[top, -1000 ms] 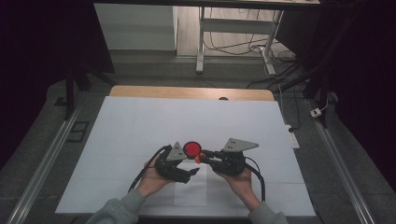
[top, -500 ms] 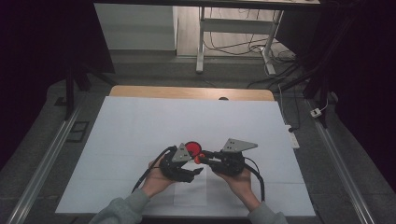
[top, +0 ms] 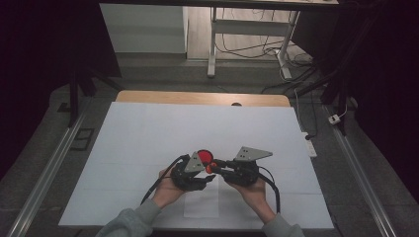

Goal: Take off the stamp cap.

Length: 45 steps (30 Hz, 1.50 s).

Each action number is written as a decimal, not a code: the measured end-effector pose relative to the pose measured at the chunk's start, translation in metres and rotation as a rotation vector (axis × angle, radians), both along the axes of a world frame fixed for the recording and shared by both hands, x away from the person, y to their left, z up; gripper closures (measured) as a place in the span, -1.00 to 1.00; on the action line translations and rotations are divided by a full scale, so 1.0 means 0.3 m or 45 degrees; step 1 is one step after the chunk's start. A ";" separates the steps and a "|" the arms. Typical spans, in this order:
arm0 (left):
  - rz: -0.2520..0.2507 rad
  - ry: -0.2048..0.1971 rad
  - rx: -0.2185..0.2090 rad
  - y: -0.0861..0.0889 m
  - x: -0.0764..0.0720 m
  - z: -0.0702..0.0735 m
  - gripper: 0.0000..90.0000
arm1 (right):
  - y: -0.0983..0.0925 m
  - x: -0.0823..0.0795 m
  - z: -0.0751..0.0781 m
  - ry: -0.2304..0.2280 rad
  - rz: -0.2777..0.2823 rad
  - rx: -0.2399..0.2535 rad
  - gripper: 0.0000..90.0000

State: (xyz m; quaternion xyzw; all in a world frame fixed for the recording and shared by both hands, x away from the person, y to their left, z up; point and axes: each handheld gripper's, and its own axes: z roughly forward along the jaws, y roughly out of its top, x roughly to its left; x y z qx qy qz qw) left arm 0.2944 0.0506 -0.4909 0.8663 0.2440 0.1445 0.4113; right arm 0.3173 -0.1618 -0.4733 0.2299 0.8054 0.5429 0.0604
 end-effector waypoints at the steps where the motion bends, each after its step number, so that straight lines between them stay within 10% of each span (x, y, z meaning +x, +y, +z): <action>1: -0.002 -0.001 0.004 -0.001 0.000 0.000 0.15 | 0.000 0.000 0.000 -0.001 -0.001 0.000 0.59; 45: -0.022 -0.024 0.033 0.003 -0.002 -0.004 0.45 | 0.002 -0.002 -0.003 0.008 -0.005 0.007 0.60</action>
